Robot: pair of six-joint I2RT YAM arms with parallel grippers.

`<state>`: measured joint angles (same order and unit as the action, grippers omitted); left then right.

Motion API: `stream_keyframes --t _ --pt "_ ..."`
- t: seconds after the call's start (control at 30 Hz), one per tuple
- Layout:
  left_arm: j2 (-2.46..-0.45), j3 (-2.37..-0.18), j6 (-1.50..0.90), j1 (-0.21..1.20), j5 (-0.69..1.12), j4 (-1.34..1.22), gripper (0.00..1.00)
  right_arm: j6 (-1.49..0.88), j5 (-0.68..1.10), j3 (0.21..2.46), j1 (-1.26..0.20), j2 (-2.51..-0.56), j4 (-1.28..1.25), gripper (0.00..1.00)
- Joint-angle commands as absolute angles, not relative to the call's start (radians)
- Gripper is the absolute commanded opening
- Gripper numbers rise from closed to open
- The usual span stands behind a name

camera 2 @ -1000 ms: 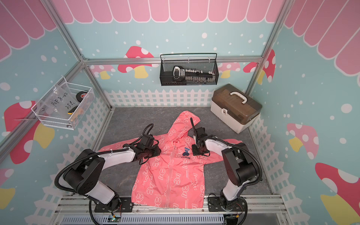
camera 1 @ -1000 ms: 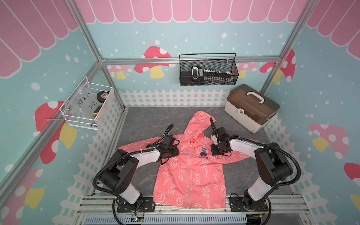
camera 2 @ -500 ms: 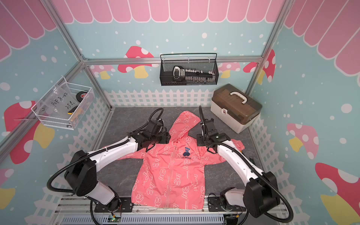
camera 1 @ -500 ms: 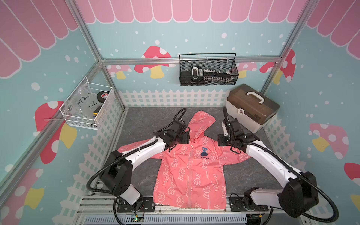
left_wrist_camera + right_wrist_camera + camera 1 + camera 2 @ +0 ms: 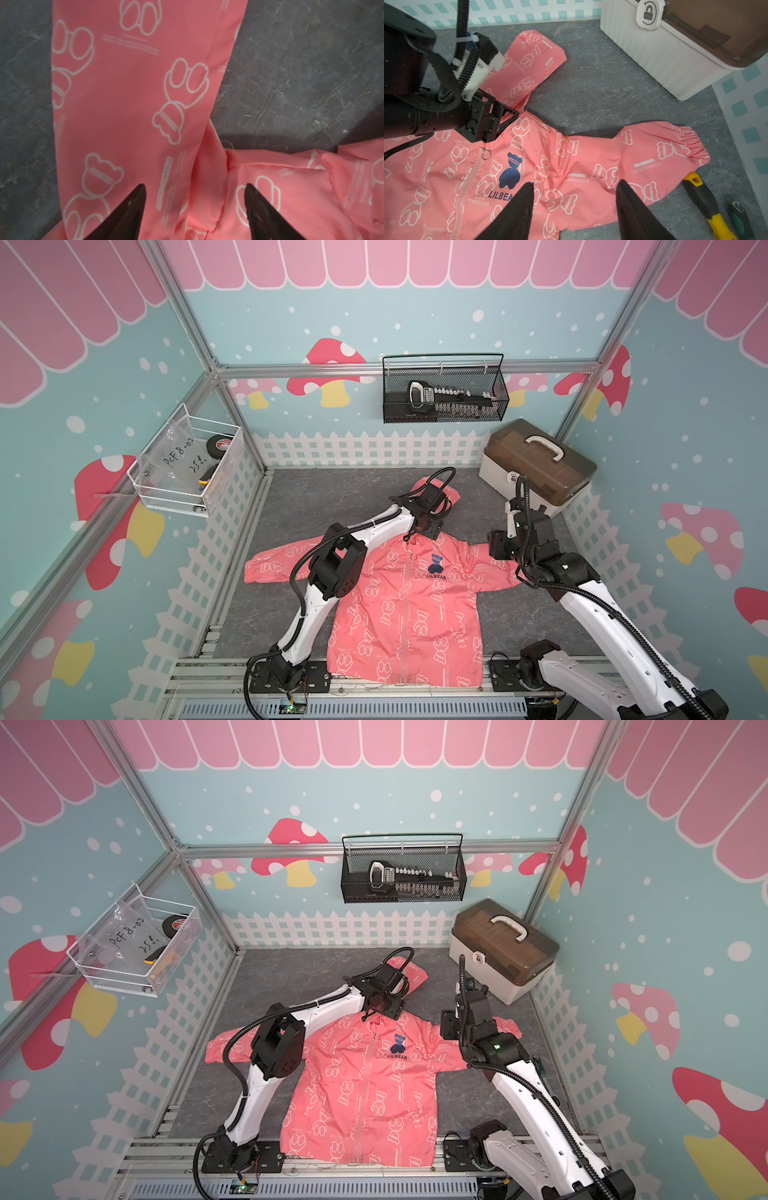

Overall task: Unzip the jacket
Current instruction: Flatten out the jacket at the center of the board.

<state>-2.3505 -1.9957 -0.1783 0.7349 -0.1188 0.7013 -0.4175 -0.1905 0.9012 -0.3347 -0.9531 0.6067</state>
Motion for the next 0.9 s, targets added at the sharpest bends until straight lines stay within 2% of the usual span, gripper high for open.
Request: stream_keyframes --t 0.0,0.3,0.87 --pt "-2.409 -2.124 -0.170 0.733 -0.238 0.798 0.76 -0.405 -0.182 0.882 -0.328 -0.969 0.615 0.64" --pt "-2.530 -2.280 -0.191 0.727 -0.377 0.867 0.71 -0.415 -0.164 0.848 -0.327 -0.965 0.589 0.64" --pt "-2.494 -2.266 -0.124 0.735 -0.160 0.809 0.72 -0.423 -0.146 0.827 -0.326 -0.969 0.583 0.64"
